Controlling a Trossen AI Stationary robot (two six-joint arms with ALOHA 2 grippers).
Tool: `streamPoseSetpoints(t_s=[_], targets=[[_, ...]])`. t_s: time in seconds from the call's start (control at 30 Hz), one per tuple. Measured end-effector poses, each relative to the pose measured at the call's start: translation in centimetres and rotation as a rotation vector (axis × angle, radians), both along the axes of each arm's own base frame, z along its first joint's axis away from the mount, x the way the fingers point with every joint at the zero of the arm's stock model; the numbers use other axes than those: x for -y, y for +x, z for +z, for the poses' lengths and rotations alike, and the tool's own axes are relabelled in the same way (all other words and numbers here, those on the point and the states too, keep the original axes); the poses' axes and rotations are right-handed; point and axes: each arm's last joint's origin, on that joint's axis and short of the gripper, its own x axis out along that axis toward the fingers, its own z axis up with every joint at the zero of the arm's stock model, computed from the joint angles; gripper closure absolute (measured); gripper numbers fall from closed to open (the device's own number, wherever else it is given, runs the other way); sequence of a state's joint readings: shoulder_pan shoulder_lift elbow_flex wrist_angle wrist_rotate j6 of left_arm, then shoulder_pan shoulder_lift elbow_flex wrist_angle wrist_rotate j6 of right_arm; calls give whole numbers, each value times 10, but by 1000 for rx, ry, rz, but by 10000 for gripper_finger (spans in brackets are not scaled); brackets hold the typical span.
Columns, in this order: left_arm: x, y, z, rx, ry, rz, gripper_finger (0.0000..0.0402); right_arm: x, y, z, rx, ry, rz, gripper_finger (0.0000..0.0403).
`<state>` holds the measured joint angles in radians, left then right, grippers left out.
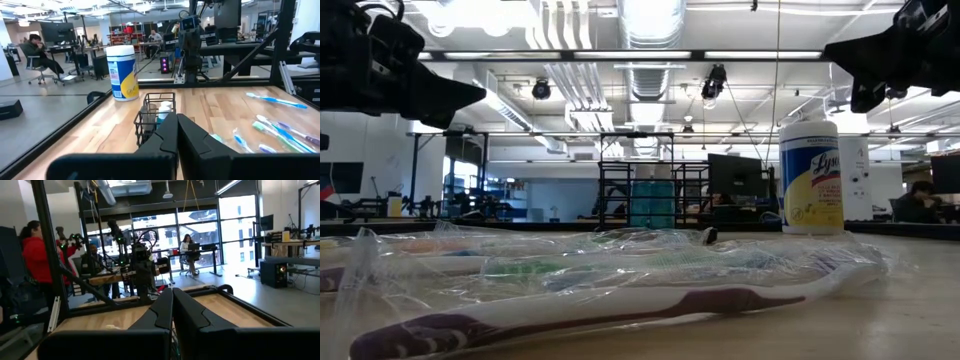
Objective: Pick & Place toothbrushing station
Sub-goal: Put the orange toothbrush in the wire organizer
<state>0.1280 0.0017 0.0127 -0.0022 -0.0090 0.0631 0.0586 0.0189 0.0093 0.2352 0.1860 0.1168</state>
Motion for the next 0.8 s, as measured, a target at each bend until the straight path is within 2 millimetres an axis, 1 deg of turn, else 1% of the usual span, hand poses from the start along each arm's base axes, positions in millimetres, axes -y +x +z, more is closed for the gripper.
streamPoseSetpoints(t_s=[0.2,0.3,0.33,0.37,0.47,0.53,0.63,0.67,0.73,0.8], targets=[[0,0,0,-2,-30,-2,398,0,2,-2,-30,-3,0,394],[0,-1,5,-5,-83,0,396,0,4,-4,-49,-8,-1,394],[0,-2,11,4,-97,0,395,0,5,-4,-56,-12,-2,394],[1,-4,21,31,-104,-3,394,0,5,-5,-62,-16,-2,394],[1,-8,58,95,-103,-8,394,0,6,-5,-74,-32,-6,394],[1,-5,81,82,-109,-8,393,0,7,-6,-80,-45,-8,394],[-1,11,104,-84,-154,4,393,0,7,-6,-90,-52,-9,394],[-2,18,107,-165,-184,23,393,0,7,-7,-91,-53,-10,394],[-4,36,110,-351,-249,69,392,0,7,-7,-94,-53,-10,394],[-5,55,105,-530,-310,100,392,0,8,-7,-99,-54,-10,394]])
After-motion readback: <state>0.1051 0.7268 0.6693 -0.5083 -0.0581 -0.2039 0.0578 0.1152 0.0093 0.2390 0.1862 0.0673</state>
